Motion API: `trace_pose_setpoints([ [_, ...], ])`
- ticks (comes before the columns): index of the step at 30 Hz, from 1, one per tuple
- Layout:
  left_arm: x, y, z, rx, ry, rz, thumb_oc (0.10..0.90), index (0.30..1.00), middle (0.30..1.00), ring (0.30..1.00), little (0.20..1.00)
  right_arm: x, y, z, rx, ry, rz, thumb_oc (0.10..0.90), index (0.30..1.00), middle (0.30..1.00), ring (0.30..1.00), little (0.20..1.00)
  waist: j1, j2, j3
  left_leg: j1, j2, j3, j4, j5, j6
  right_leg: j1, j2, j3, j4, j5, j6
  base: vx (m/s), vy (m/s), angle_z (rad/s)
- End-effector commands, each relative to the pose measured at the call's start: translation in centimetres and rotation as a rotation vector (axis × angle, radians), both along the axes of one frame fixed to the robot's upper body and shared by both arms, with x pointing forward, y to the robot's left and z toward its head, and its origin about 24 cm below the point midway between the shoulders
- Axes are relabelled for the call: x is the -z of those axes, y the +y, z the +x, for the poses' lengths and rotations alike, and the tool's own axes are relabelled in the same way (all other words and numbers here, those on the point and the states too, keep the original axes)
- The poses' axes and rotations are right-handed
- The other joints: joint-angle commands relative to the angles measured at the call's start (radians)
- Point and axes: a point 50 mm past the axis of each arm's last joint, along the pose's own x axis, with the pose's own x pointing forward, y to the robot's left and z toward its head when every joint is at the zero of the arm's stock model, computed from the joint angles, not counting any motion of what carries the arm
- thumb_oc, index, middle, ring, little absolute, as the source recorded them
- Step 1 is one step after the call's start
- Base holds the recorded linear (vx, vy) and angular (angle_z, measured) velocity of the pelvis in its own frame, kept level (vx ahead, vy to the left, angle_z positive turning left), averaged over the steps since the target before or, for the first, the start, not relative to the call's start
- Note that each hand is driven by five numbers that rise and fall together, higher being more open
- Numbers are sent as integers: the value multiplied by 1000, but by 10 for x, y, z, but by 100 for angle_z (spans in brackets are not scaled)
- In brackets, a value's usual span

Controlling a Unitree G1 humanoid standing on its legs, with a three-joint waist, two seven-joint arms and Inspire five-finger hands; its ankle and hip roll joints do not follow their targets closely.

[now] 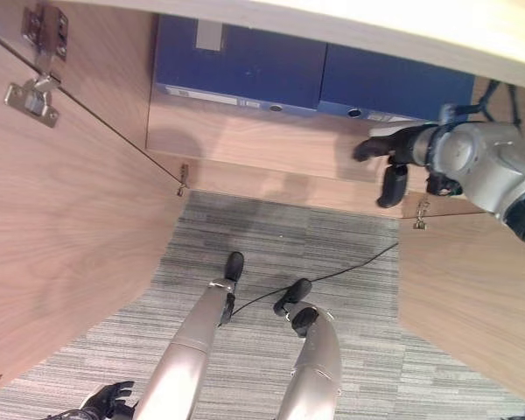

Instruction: Put the empty folder in the office cabinet

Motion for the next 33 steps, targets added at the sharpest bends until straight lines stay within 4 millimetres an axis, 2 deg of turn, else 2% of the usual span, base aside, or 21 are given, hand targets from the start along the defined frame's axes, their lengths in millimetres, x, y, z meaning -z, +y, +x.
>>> trace_pose_setpoints([
  [1,7,23,-75,-114,204,72,800,900,900,900,900,-35,-24,-11,74,-141,-40,800,900,900,900,900,11,-9,-37,4,63,18,-33,-64,-41,22,16,11,-82,83,43,0,0,0],
  [4,7,22,-72,-111,196,67,800,900,900,900,900,-29,-18,-11,48,-123,-44,800,900,900,900,900,5,-7,-48,51,69,18,-55,-63,-43,66,25,2,-109,92,48,6,-4,-1],
  [8,8,18,-70,-100,189,51,800,900,900,900,900,-16,-15,-6,48,-82,-41,800,900,900,900,900,-7,14,-61,139,82,20,-103,-57,-50,162,45,-19,-174,113,58,22,-18,-9],
  [9,6,21,-68,-95,189,58,800,900,900,900,900,-12,-12,1,56,-75,-42,800,900,900,900,900,-8,22,-65,187,87,19,-133,-49,-56,210,60,-24,-217,127,64,28,-30,-16],
  [12,4,27,-69,-110,195,70,800,900,900,900,900,-5,-5,7,48,-66,-22,800,900,900,900,900,-10,22,-73,247,95,23,-167,-42,-64,272,80,-31,-269,143,71,34,-16,-24],
  [15,3,31,-72,-130,208,78,800,900,900,900,900,10,4,13,29,-35,20,800,900,900,900,900,-15,25,-93,321,106,31,-206,-36,-71,349,104,-35,-333,160,80,47,-29,-15],
  [17,4,33,-74,-156,221,82,800,900,900,900,900,29,10,18,20,-15,95,800,900,900,900,900,-26,26,-116,395,117,38,-247,-32,-77,425,133,-33,-397,175,87,49,-34,-15],
  [18,3,34,-75,-156,222,85,800,900,900,900,900,30,9,18,20,-15,97,800,900,900,900,900,-24,24,-115,399,117,38,-249,-31,-77,429,134,-34,-400,176,87,39,-18,-16],
  [19,5,31,-76,-175,228,80,800,900,900,900,900,46,15,18,4,2,155,800,900,900,900,900,-36,25,-135,439,124,45,-265,-31,-80,468,151,-28,-433,182,89,31,-13,-18],
  [20,5,32,-76,-175,229,84,800,900,900,900,900,47,15,18,4,3,158,800,900,900,900,900,-33,23,-135,441,124,45,-267,-30,-80,471,152,-28,-435,183,89,55,-16,-22],
  [22,7,30,-79,-195,242,80,800,900,900,900,900,65,17,16,0,35,226,800,900,900,900,900,-45,16,-156,485,135,51,-291,-30,-83,511,168,-23,-469,185,92,40,-27,-13],
  [25,10,24,-80,-194,258,68,800,900,900,900,900,105,20,7,6,136,363,800,900,900,900,900,-62,6,-195,546,150,60,-325,-27,-86,567,193,-19,-515,189,96,62,-28,-15],
  [29,16,14,-86,-184,296,41,800,900,900,900,900,153,14,-9,65,247,489,800,900,900,900,900,-82,2,-252,625,166,77,-381,-24,-89,632,217,-14,-567,189,102,88,-10,-19],
  [30,19,7,-89,-175,316,24,800,900,900,900,900,181,12,-20,115,299,571,800,900,900,900,900,-93,2,-283,669,173,89,-423,-13,-91,661,231,-12,-592,190,107,94,-3,-16],
  [31,18,8,-90,-174,317,27,800,900,900,900,900,182,11,-20,117,300,573,800,900,900,900,900,-91,0,-283,672,173,90,-426,-12,-92,663,232,-11,-593,190,107,62,19,-18],
  [32,20,4,-93,-173,334,16,800,900,900,900,900,206,5,-32,180,328,629,800,900,900,900,900,-102,-4,-311,699,169,106,-471,19,-86,680,239,-19,-620,201,100,33,23,-25],
  [33,21,2,-94,-178,343,10,800,900,900,900,900,221,0,-39,224,343,656,800,900,900,900,900,-107,-3,-328,719,171,111,-495,27,-86,691,247,-14,-632,201,102,32,23,-26],
])
